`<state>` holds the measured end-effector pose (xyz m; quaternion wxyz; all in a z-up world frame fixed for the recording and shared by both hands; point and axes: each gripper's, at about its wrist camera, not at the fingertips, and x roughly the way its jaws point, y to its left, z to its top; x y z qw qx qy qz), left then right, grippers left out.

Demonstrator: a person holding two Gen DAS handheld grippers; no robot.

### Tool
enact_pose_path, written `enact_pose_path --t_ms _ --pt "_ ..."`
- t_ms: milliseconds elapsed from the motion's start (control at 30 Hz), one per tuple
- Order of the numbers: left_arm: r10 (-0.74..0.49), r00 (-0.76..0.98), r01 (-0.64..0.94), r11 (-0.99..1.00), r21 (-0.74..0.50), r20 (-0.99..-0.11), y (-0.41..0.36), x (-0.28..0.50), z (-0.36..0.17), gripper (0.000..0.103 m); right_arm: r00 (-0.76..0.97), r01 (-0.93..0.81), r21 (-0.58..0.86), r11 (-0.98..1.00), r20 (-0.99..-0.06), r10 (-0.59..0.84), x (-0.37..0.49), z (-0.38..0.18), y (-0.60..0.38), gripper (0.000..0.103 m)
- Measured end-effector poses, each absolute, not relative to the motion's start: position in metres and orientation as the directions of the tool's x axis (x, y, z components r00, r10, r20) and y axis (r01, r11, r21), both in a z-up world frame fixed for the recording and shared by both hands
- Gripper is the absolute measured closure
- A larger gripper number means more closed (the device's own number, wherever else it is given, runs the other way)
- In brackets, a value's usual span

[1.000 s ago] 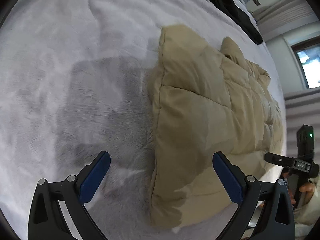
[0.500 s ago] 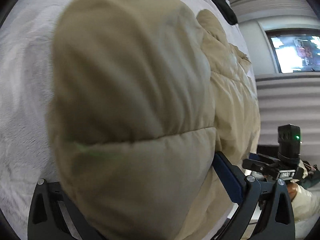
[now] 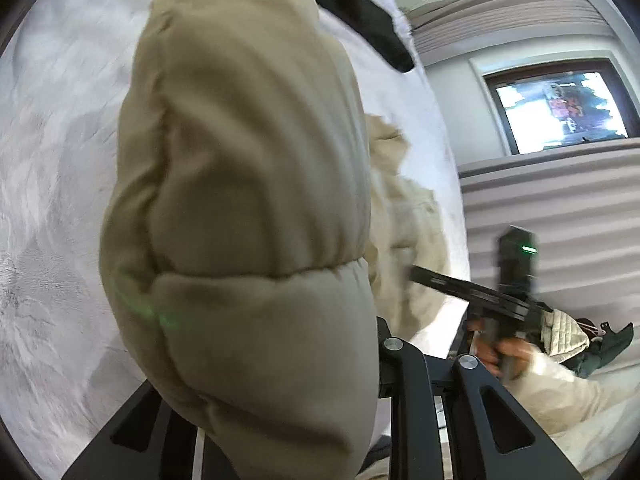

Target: Fold large clothes

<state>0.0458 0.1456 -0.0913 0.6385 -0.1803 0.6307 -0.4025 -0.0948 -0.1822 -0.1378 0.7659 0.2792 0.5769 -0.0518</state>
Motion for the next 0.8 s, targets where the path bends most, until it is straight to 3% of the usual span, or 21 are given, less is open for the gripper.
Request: enact_pose_path --t_ms 100,300,467,667,800 --pt "-0.735 -0.106 0.329 0.609 -0.722 -0.669 0.121 0.034 -0.057 0.076 0.37 0.41 0.452 0.792 -0.876 0.309 -0.09 -0.16 -0.194 0.085" --pt "-0.692 -0.105 0.381 0.636 -0.671 -0.715 0.039 0.011 -0.007 0.076 0.386 0.396 0.539 0.743 -0.832 0.398 -0.076 -0.201 -0.199 0.09" --pt "-0.58 -0.084 0.462 0.698 -0.547 -0.81 -0.048 -0.012 0.007 0.076 0.396 0.411 0.605 0.682 -0.792 0.465 -0.071 -0.229 -0.212 0.099" --pt "-0.493 -0.077 0.543 0.708 -0.451 -0.866 -0.127 -0.028 0.014 0.076 0.412 0.425 0.681 0.596 -0.732 0.543 -0.09 -0.221 -0.238 0.1" --pt "-0.451 -0.117 0.563 0.704 -0.433 -0.885 -0.173 -0.037 0.003 0.075 0.474 0.419 0.679 0.602 -0.73 0.493 -0.141 -0.193 -0.28 0.097"
